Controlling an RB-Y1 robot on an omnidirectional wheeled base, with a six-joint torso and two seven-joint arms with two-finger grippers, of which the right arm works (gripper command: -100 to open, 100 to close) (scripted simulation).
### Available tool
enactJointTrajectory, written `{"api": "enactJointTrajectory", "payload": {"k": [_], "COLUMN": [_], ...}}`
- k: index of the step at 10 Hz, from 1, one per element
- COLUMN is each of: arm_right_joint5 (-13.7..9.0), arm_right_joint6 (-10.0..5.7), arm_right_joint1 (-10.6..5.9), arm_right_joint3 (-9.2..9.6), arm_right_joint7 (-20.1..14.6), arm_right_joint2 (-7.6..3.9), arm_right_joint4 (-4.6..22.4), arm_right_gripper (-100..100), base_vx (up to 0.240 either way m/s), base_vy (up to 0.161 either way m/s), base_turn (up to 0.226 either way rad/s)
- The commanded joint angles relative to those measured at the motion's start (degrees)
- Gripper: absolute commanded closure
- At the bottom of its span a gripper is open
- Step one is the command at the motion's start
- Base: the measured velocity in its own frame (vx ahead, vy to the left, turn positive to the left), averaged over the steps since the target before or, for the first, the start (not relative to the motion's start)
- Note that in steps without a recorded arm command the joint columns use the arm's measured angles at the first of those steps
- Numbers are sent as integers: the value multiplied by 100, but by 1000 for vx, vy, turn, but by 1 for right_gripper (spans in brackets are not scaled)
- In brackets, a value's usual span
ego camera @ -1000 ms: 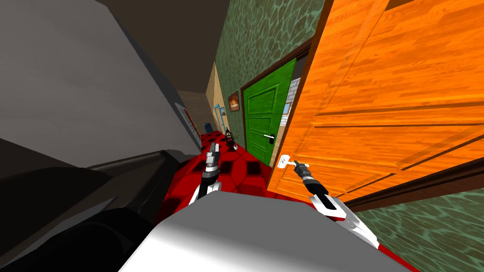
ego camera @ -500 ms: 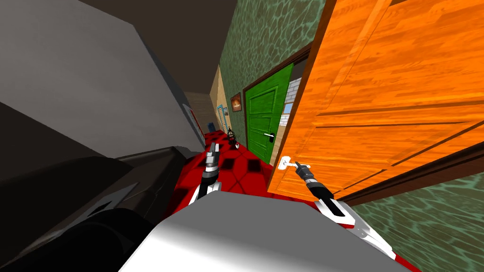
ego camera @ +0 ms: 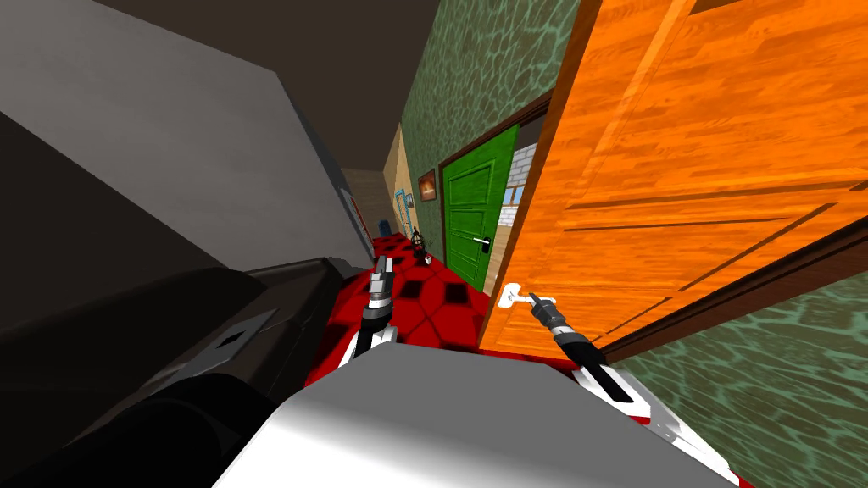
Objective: Pull the door open
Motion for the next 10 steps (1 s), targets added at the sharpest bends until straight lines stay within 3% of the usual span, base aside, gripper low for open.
{"api": "enactJointTrajectory", "payload": {"k": [1,10], "arm_right_joint5": [43,280], "arm_right_joint6": [-144,-942], "arm_right_joint1": [63,413], "arm_right_joint3": [-5,-30], "arm_right_joint7": [-77,-501], "arm_right_joint2": [-45,-292], "arm_right_joint4": [9,60], "arm_right_gripper": [100,100], "base_vx": [-137,-179], "base_vy": [-28,-70], "base_turn": [88,107]}}
